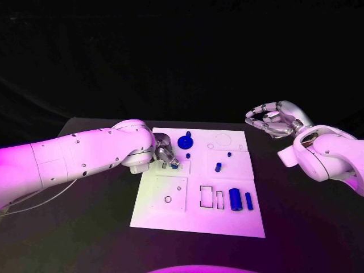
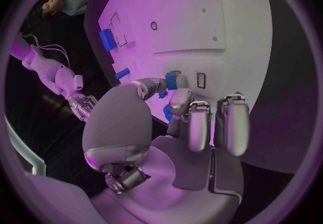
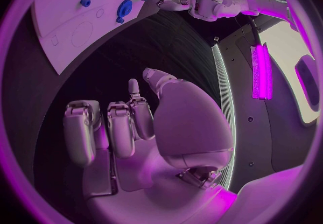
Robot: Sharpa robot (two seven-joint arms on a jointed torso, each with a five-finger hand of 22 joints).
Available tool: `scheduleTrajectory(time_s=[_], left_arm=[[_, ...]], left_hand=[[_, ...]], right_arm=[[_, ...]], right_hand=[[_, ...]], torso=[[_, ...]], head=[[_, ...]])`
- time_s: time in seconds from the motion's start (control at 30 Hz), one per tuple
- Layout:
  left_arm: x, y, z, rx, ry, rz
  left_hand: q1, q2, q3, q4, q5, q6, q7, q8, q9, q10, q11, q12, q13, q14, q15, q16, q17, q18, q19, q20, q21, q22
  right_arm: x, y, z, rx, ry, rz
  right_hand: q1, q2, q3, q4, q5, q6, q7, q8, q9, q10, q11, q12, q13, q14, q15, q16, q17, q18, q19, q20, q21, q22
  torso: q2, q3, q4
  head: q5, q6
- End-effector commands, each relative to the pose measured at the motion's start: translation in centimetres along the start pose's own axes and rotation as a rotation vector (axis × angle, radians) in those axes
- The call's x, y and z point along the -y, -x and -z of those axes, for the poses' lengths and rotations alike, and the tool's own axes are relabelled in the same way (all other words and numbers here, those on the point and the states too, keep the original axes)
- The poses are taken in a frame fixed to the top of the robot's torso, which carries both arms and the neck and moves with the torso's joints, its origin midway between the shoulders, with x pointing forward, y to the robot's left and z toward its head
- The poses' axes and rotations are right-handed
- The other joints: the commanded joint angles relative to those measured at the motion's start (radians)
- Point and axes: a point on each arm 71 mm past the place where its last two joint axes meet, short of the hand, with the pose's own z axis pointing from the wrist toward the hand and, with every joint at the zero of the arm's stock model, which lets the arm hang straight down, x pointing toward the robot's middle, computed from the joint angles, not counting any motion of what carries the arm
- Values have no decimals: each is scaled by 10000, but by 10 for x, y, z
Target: Assemble the parts on the task board
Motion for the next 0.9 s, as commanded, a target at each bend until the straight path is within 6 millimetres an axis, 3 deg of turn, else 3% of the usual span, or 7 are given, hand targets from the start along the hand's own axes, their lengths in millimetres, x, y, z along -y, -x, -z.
scheduleTrajectory(time_s=[0.03, 0.9], left_arm=[[1, -2, -1, -194, 70, -389], [-3, 3, -2, 293, 297, -427]], left_hand=[[-31, 84, 2213, -2248, 19, 58, -14, 60, 3, 77, 11, 43, 22, 1041, -79, 36, 2627, -115, 153, -45, 56, 769], [-105, 109, 2248, -2277, 145, 68, -80, 207, 198, 165, -51, 96, 72, 1041, -133, 36, 2627, -124, 181, -77, 76, 814]], right_arm=[[-1, -1, 0, -76, 121, -11], [0, -3, 0, -137, 106, -18]], right_hand=[[-51, -80, 32, 11, 65, -73, -23, 68, 15, -86, -5, -53, 911, 758, -30, -63, 1492, 97, 458, -13, -52, 1991], [-36, -89, 50, -1, 109, -81, -24, 80, 22, -86, -5, -54, 911, 761, -30, -62, 1503, 96, 462, -12, -51, 1994]], torso=[[2, -1, -13], [5, -8, 7]], head=[[-5, -13], [-56, -30]])
